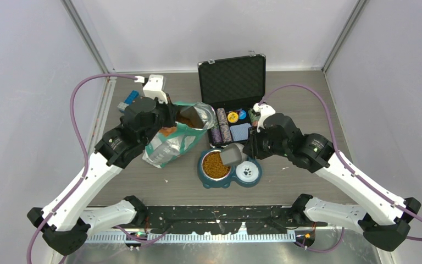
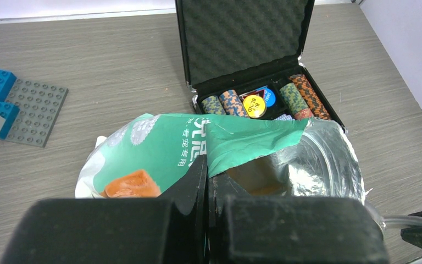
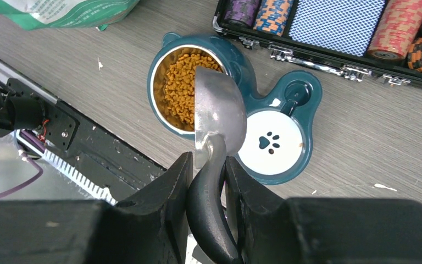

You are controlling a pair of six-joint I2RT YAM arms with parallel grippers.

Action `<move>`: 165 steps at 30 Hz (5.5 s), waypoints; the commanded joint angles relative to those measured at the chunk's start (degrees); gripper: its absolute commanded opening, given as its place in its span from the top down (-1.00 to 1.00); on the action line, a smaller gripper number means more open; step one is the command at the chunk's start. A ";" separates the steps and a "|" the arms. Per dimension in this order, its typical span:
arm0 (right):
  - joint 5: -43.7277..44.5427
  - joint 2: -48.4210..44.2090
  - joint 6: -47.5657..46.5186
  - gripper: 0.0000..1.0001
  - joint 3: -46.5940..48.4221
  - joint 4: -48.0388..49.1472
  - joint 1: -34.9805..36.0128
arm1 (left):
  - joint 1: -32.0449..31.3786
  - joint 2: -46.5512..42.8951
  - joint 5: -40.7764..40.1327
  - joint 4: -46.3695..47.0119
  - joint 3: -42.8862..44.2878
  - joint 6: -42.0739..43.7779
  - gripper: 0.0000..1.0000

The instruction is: Serve the pet food

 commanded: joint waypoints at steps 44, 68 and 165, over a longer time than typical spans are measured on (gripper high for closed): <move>26.92 -29.56 26.86 0.90 -28.47 24.41 -38.83 | 0.07 -6.36 -15.71 2.03 -0.09 1.57 1.00; 29.22 -27.50 33.91 -0.28 -43.77 18.17 -38.83 | 0.06 -7.37 -18.02 1.08 -0.13 2.32 1.00; -31.48 53.83 -30.52 0.90 76.74 20.56 6.28 | 11.07 -5.45 11.53 4.75 9.28 -12.46 1.00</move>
